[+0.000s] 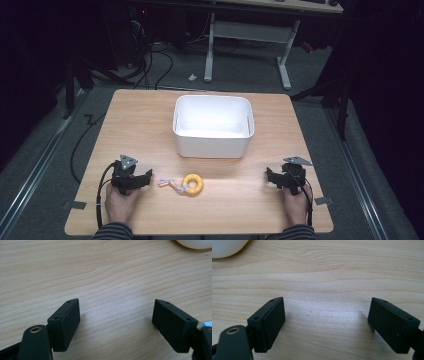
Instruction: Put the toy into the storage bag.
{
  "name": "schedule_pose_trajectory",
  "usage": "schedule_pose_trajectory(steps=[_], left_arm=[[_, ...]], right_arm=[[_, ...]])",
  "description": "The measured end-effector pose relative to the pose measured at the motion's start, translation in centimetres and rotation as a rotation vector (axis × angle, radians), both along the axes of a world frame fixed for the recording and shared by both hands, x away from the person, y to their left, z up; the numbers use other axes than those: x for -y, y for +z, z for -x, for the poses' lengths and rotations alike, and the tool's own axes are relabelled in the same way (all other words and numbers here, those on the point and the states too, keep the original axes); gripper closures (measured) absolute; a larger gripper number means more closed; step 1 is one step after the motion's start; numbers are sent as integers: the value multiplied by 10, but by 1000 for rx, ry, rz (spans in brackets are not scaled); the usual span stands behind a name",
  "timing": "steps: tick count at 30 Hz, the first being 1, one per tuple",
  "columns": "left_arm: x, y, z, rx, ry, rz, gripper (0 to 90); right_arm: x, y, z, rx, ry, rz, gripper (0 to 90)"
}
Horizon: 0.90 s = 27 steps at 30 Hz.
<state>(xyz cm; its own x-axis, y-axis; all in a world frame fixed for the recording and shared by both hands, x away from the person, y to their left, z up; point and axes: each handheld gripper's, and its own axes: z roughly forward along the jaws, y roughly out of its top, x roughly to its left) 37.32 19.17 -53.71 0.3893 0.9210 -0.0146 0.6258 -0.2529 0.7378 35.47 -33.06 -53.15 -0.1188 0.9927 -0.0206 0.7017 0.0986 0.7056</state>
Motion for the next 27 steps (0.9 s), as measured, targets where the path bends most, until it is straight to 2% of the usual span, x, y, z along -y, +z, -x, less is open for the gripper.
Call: schedule_pose_trajectory(steps=[18, 27], left_arm=[[-1, 0, 0, -3, -9, 2, 222], [-2, 1, 0, -3, -19, -1, 255]], right_arm=[[0, 0, 1, -1, -1, -2, 144], [0, 0, 1, 0, -1, -2, 144]])
